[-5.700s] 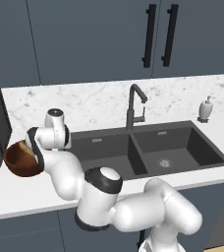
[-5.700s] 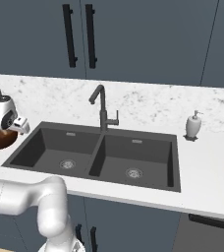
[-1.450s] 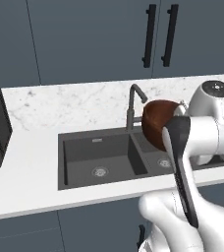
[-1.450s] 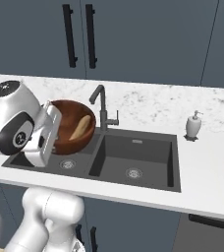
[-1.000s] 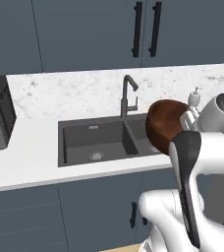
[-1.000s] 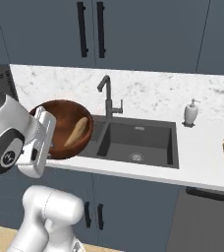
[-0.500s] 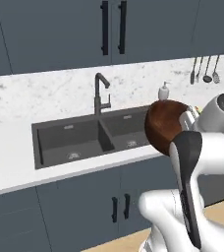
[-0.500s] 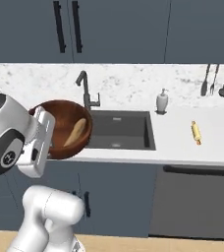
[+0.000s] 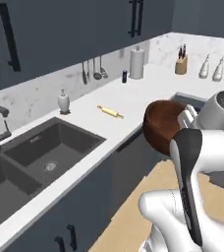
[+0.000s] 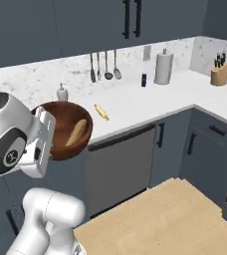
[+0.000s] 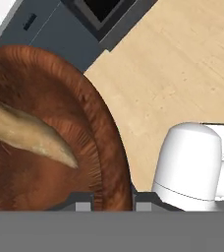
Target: Pick the sweet potato from the sink and place it in the bowl. Then pick the bowl and place it in the microwave. Then close the microwave door and press the start button.
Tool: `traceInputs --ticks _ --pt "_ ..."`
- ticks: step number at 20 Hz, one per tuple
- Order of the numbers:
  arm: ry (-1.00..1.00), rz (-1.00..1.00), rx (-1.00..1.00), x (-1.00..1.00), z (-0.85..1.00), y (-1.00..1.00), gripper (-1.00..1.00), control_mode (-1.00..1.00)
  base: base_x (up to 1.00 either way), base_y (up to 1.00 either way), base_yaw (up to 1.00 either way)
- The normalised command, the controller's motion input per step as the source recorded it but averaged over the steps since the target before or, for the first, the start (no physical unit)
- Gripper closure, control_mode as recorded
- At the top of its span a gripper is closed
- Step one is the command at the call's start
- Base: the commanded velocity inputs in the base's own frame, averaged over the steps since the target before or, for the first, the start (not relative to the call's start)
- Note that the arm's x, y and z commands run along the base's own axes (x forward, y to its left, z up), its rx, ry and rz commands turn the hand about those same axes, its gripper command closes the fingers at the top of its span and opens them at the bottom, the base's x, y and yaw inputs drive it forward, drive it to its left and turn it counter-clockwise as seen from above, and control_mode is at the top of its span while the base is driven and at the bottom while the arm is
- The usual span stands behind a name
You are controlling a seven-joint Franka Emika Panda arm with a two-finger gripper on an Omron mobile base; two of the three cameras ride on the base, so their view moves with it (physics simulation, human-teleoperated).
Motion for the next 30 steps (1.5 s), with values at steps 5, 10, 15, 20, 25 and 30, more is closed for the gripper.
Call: traceInputs --ticks 5,10,15,20,25,30 --pt "0.00 0.00 0.00 0.00 0.00 0.00 1.00 1.00 0.00 0.00 -1.00" --pt "0.00 0.00 0.00 0.00 0.00 0.00 1.00 1.00 0.00 0.00 -1.00" --pt "0.00 0.00 0.00 0.00 0.00 0.00 1.00 1.00 0.31 -0.09 -0.56" --pt "0.00 0.00 0.00 0.00 0.00 0.00 1.00 1.00 0.70 -0.88 0.10" --pt "0.00 0.00 0.00 0.00 0.00 0.00 1.00 1.00 0.77 -0.96 0.14" --pt "0.00 0.00 0.00 0.00 0.00 0.00 1.00 1.00 0.99 -0.29 0.18"
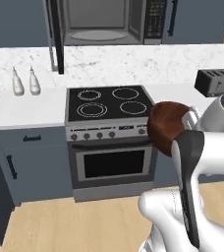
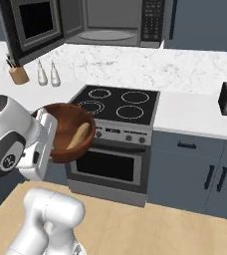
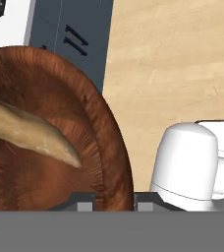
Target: Pick the sweet potato from the sink and place it in the bowl. Then pick the bowl and place it in the microwave. Then close the microwave door and press the start button.
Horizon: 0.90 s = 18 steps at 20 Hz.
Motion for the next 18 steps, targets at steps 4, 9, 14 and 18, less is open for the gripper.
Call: traceInputs --ticks 4,9,14,18 --pt "0.00 0.00 0.00 0.00 0.00 0.00 1.00 1.00 1.00 0.00 0.19" --pt "0.00 0.00 0.00 0.00 0.00 0.00 1.00 1.00 0.99 -0.11 0.18" --pt "0.00 0.00 0.00 0.00 0.00 0.00 1.00 1.00 0.82 0.00 0.14" --pt "0.00 0.00 0.00 0.00 0.00 0.00 1.00 1.00 0.71 0.03 0.06"
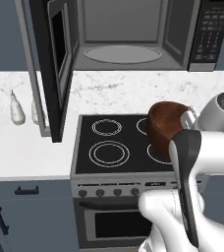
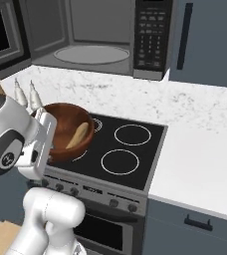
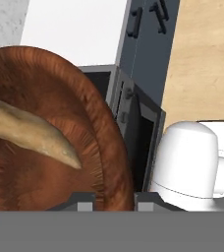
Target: Pick the sweet potato from the sink and place it in the bowl. Then pick the bowl and place it in the microwave. Then close the microwave door and press the start button.
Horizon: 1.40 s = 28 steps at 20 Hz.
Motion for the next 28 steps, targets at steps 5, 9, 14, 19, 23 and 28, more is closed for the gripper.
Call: traceInputs --ticks 5,9,14,19,23,28 --pt "0.00 0.00 0.00 0.00 0.00 0.00 1.00 1.00 0.59 0.06 0.00" --pt "0.00 0.00 0.00 0.00 0.00 0.00 1.00 1.00 0.26 0.10 0.00" --pt "-0.03 0.00 0.00 -0.02 0.08 0.03 1.00 -1.00 0.03 0.08 0.00" --pt "-0.03 0.08 0.00 -0.19 0.68 0.00 1.00 -1.00 0.00 0.00 0.00" --pt "-0.03 0.09 0.00 -0.42 0.80 -0.02 1.00 -1.00 0.00 0.00 0.00" --pt "-0.08 0.10 0.00 -0.14 0.81 0.00 1.00 -1.00 0.00 0.00 0.00"
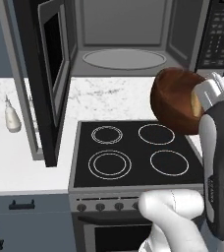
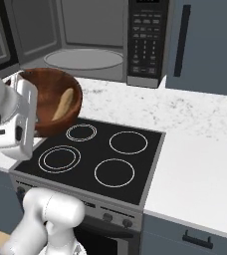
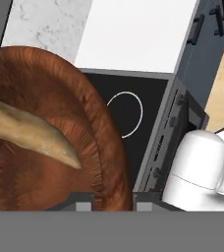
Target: Pick the sweet potato from the sink and place it in the bowl. Then pick the bowl and place it in the microwave. Then close the microwave door and press the start button.
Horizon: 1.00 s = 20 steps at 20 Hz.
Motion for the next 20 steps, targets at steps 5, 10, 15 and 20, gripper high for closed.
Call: traceInputs --ticks 5,10,15,20 --pt "-0.12 0.00 0.00 0.06 0.71 0.00 1.00 -1.00 0.00 0.00 0.00" --pt "-0.09 0.00 0.00 0.32 0.48 0.00 1.00 -1.00 0.00 0.00 0.00" --pt "-0.13 0.01 -0.03 0.50 0.17 0.02 1.00 -1.00 0.00 0.00 0.00" --pt "-0.20 0.02 -0.01 0.43 0.00 0.14 1.00 -1.00 0.00 0.00 0.00"
